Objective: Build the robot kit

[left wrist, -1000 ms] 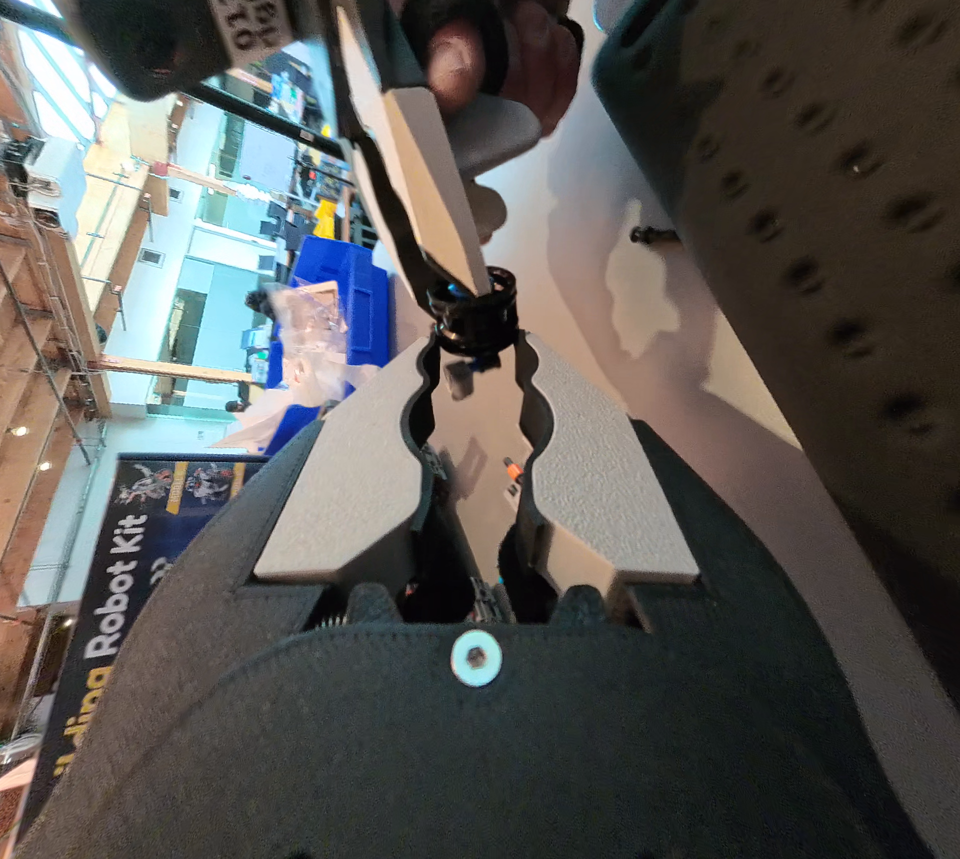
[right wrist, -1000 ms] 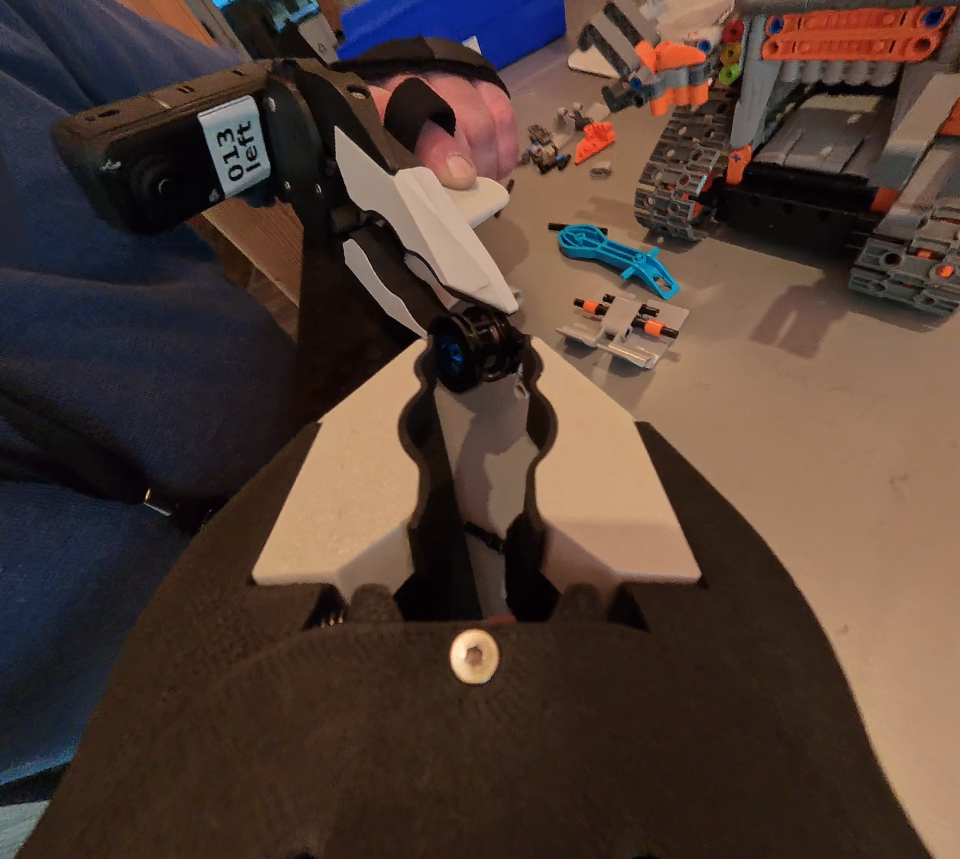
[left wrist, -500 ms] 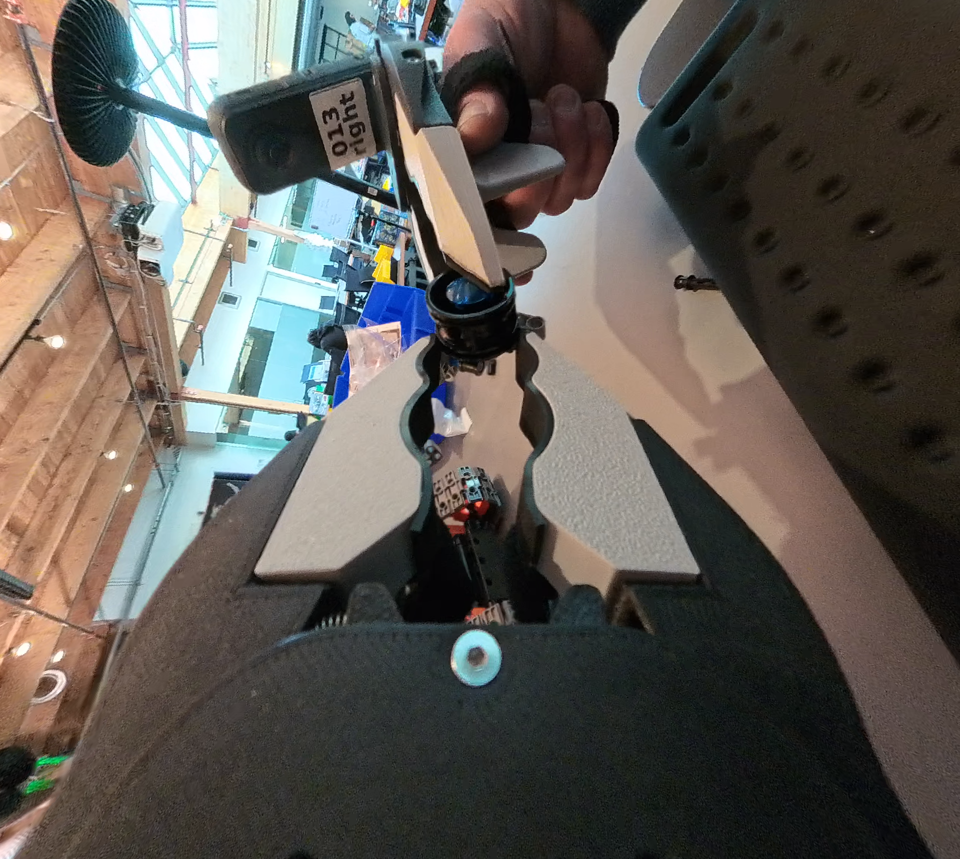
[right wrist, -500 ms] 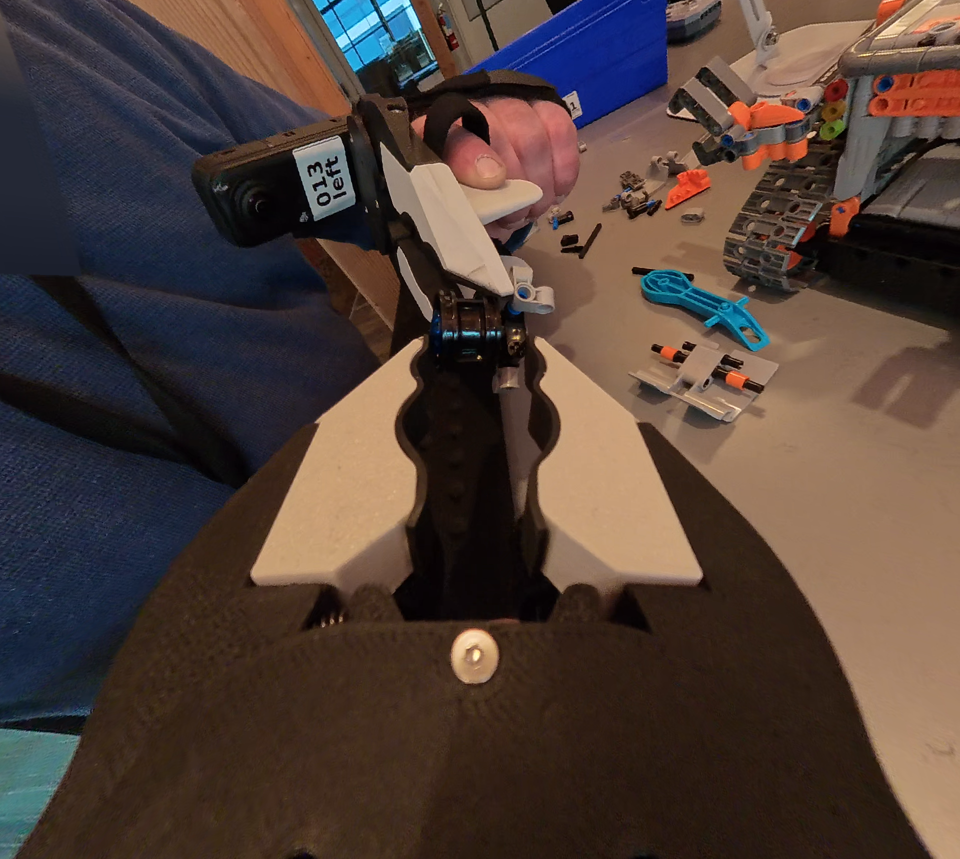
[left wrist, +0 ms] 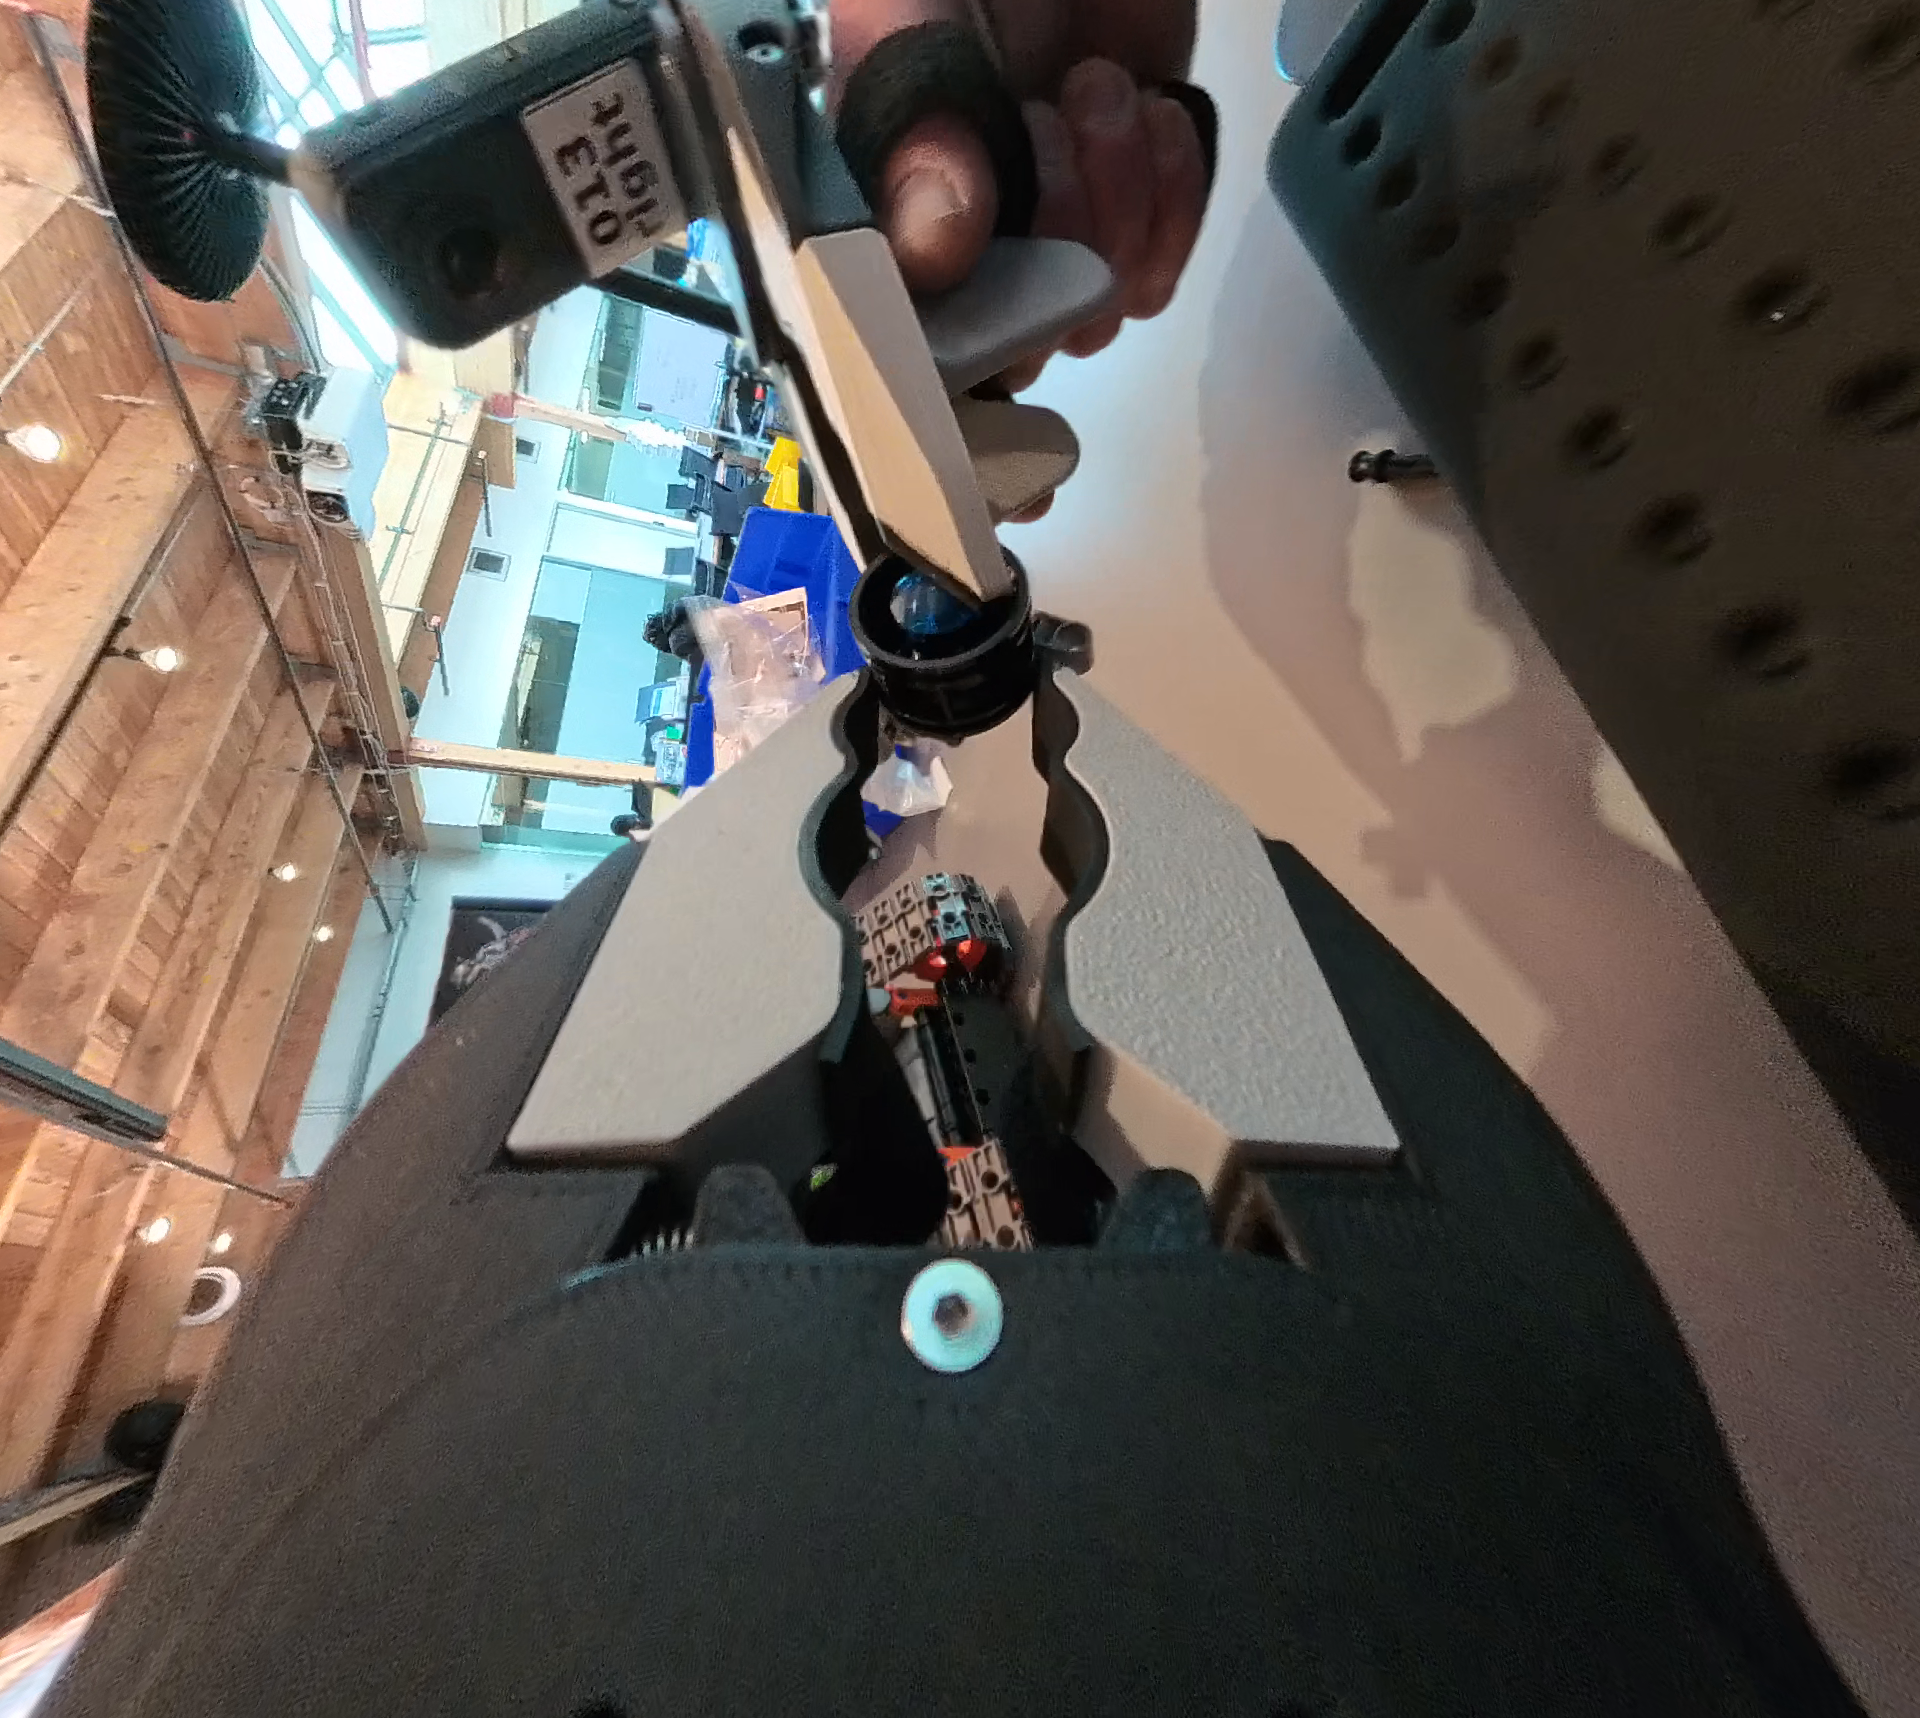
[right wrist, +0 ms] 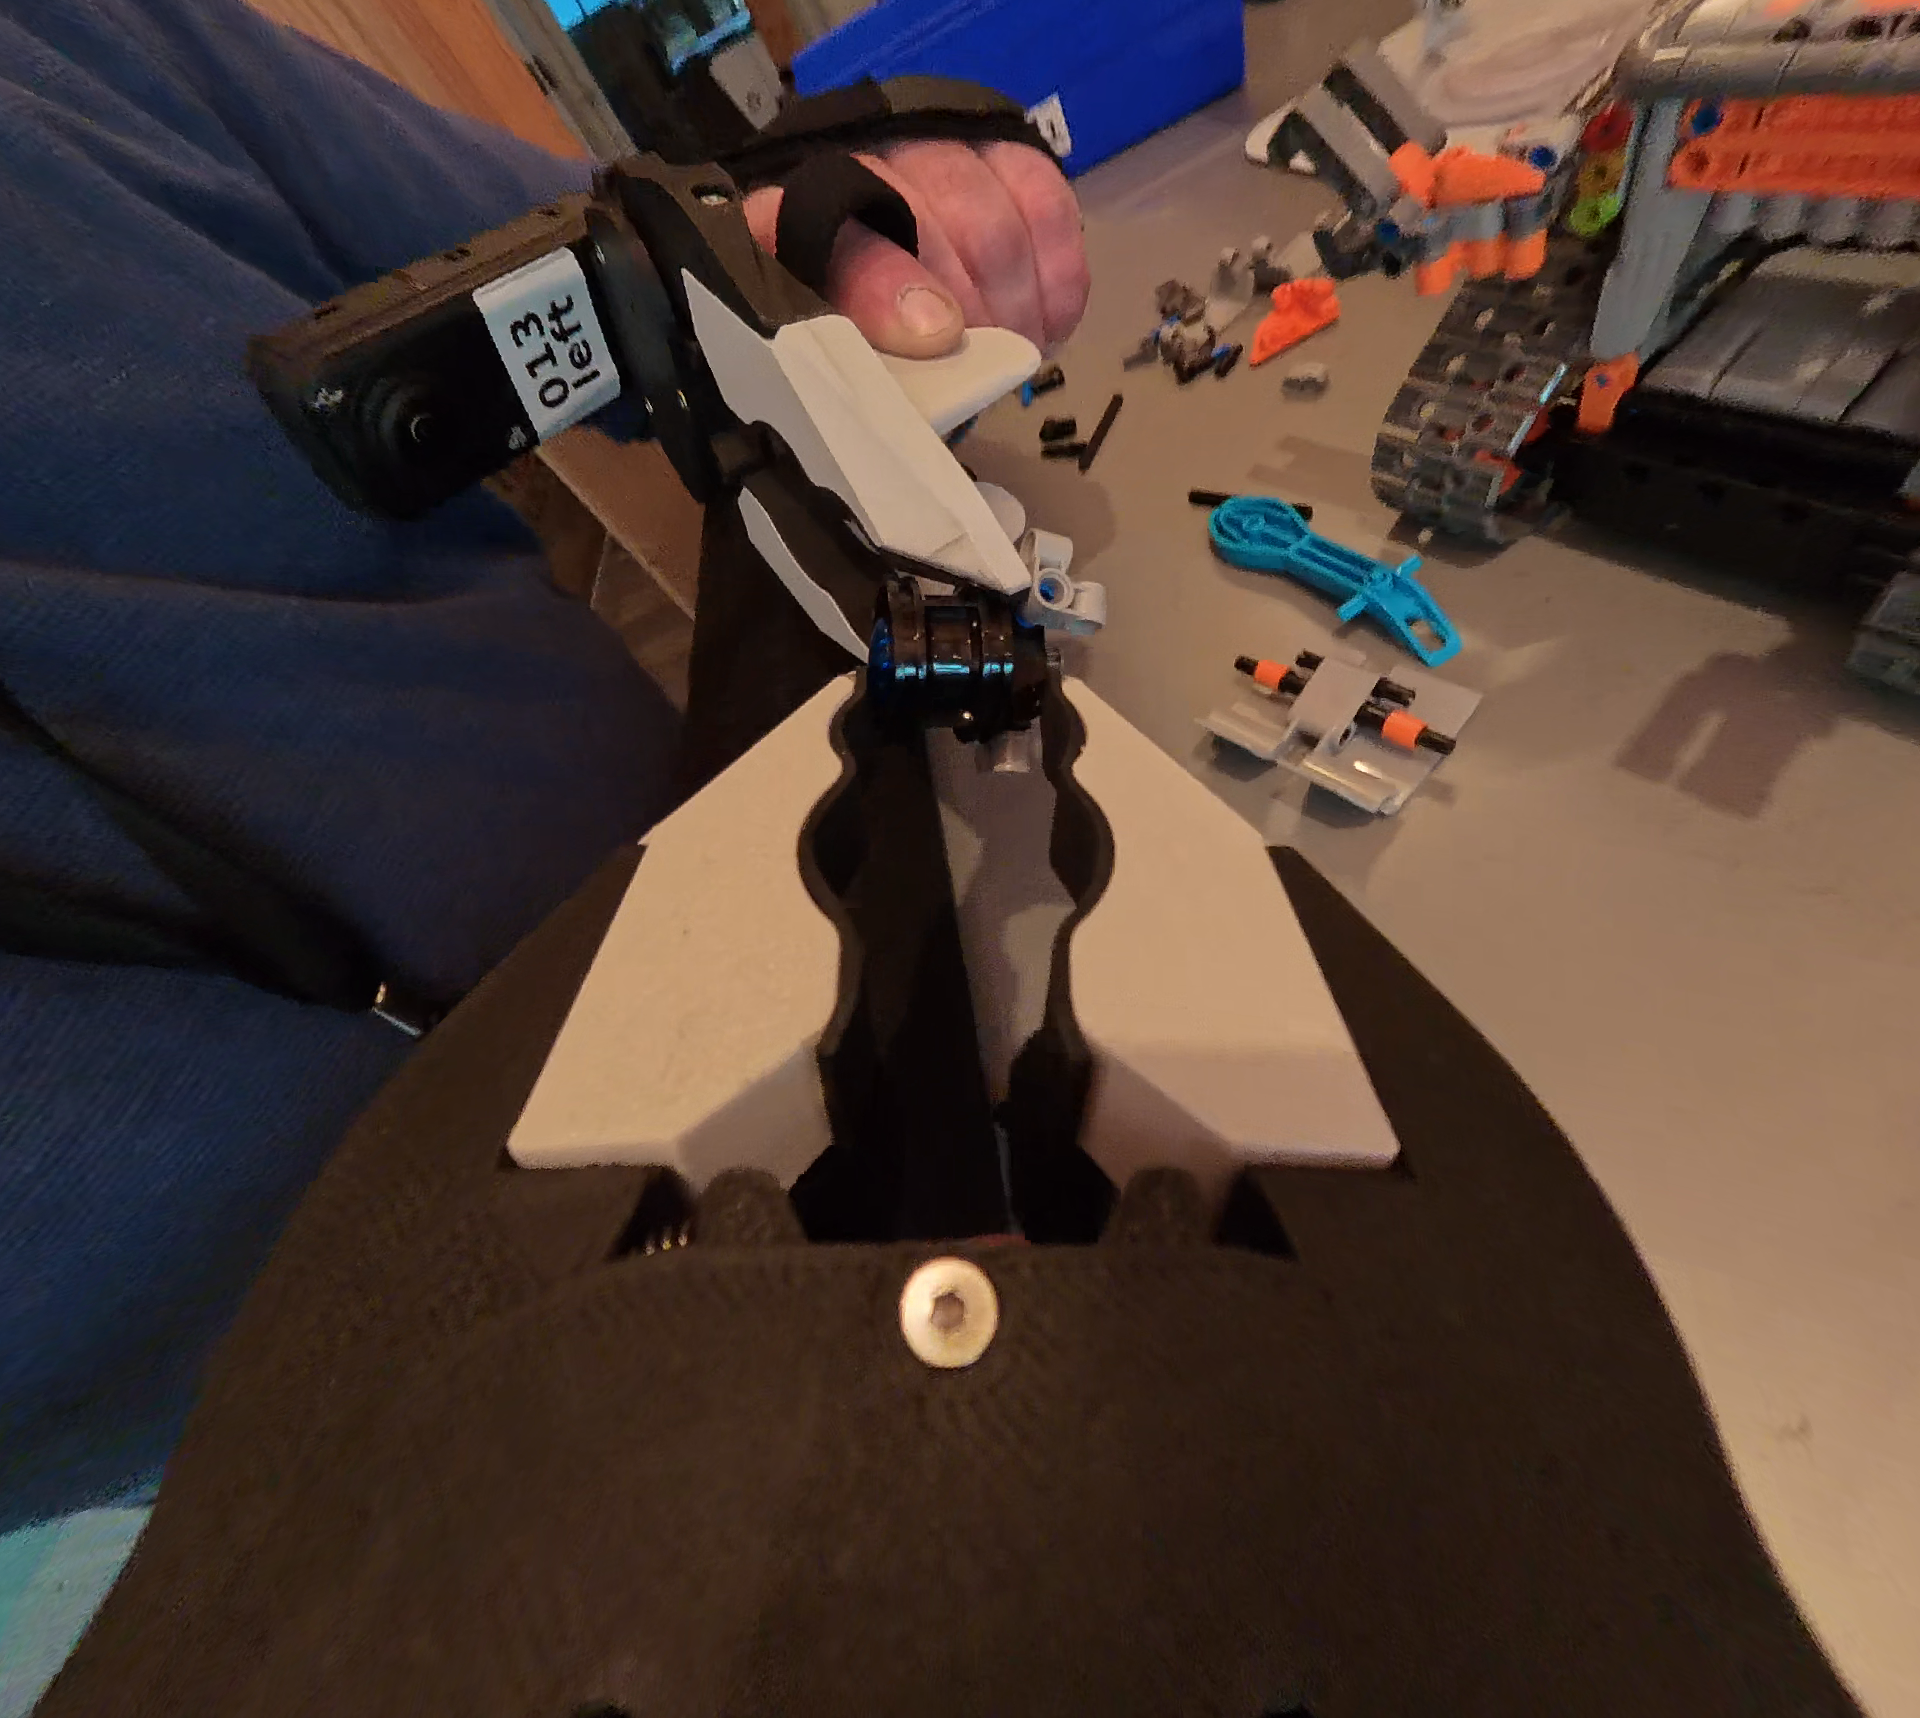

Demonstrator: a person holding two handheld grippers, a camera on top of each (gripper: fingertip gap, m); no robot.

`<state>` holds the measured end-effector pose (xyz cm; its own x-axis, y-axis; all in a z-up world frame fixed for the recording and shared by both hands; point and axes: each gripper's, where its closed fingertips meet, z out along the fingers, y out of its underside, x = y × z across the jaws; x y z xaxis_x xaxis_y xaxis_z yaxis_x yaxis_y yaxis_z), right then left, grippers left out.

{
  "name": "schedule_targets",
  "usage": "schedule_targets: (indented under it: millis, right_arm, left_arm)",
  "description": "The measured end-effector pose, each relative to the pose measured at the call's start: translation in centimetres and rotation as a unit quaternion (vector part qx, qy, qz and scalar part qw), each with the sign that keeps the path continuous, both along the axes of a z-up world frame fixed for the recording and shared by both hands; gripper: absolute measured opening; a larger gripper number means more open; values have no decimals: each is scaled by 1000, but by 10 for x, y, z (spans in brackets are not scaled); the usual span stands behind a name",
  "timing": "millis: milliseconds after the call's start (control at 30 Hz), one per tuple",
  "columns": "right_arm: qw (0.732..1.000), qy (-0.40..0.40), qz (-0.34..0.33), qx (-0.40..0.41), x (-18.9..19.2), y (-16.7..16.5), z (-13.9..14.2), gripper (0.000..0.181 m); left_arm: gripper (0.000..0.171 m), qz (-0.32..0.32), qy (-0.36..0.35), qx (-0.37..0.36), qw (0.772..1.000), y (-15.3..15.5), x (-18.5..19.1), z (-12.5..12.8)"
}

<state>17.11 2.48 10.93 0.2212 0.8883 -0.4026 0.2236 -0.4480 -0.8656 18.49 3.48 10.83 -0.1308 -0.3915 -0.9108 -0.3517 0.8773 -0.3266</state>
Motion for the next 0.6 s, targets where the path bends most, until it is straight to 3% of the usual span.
schedule_targets:
  millis: [133, 333, 600]
  right_arm:
    - [1000, 14, -15, 3, -4, 7, 5, 34]
    - [999, 17, -29, 41, -11, 19, 16, 44]
    - [986, -32, -62, 153, -30, 36, 32, 45]
  left_arm:
    - [26, 20, -3, -12, 1000, 5, -6, 3]
    - [26, 70, -12, -86, 994, 18, -27, 9]
    - [27, 124, -56, -208, 969, 33, -67, 21]
